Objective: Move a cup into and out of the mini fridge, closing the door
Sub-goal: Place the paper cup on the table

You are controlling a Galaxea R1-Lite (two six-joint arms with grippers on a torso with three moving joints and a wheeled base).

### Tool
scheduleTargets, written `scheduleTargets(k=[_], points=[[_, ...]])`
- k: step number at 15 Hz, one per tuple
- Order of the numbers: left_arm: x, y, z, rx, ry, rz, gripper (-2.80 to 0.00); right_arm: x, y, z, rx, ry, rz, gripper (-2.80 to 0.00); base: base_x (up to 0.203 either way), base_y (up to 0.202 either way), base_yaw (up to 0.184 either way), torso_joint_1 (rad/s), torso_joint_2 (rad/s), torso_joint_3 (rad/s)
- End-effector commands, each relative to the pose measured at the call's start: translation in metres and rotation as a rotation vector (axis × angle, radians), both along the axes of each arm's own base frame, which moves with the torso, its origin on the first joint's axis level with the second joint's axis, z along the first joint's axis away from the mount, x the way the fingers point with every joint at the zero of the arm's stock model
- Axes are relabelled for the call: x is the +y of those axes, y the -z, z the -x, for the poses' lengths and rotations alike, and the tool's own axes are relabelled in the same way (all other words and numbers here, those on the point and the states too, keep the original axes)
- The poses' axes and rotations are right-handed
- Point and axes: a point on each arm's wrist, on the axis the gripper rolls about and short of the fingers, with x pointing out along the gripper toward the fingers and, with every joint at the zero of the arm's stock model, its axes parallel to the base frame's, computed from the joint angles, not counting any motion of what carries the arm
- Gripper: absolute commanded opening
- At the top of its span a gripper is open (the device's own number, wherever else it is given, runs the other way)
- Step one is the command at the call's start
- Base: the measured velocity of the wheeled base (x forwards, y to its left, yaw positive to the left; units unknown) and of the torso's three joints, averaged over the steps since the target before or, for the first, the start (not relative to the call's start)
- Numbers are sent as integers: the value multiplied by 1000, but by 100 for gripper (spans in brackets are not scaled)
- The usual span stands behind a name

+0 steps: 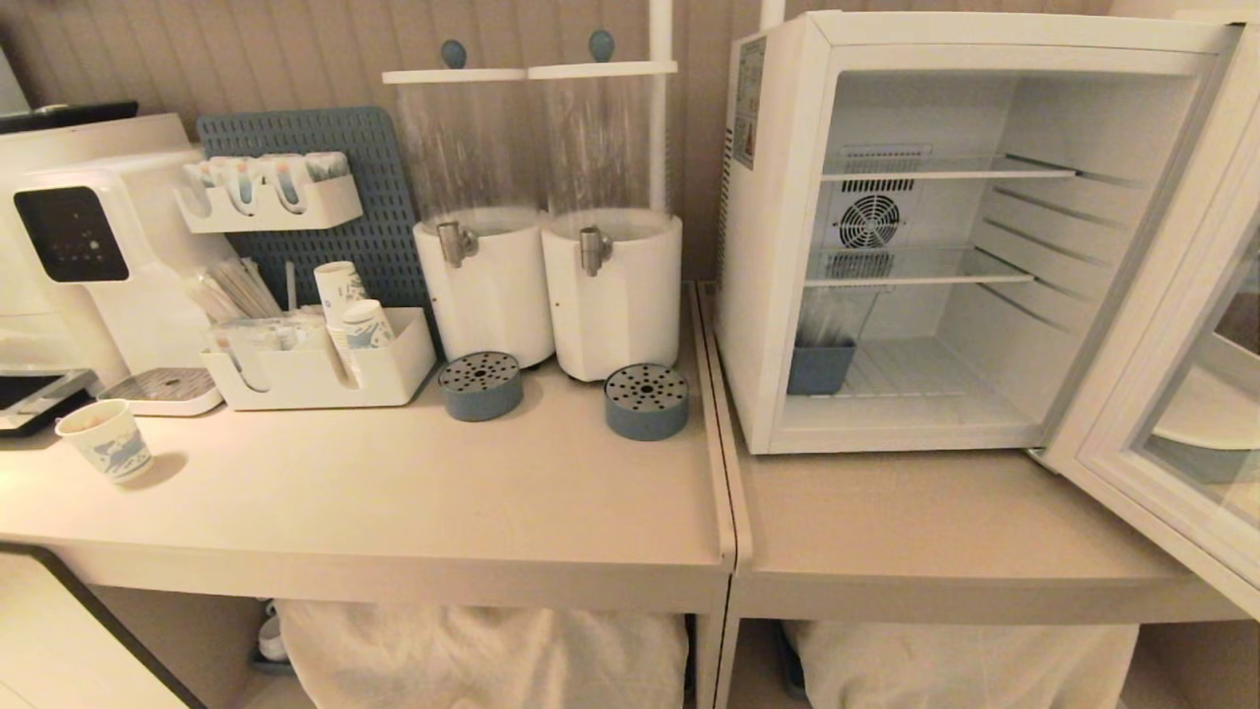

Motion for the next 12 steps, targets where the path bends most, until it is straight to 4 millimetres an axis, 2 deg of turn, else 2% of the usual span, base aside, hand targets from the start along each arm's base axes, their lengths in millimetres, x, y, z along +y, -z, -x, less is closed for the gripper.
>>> scheduleTargets(k=[1, 3, 10, 12], points=[[0, 0, 0, -2, 0, -1, -280, 0, 0, 0, 5, -1, 1, -280, 0, 0, 0, 0, 0, 0], [0, 0, 0, -2, 0, 1, -280, 0, 0, 0, 5, -1, 1, -280, -112, 0, -3, 4, 14, -3], [0, 0, 0, -2, -2, 1, -280, 0, 0, 0, 6, -1, 0, -280, -188, 0, 1, 2, 3, 2], [0, 0, 0, -2, -2, 1, -280, 0, 0, 0, 5, -1, 1, -280, -52, 0, 2, 3, -4, 4]])
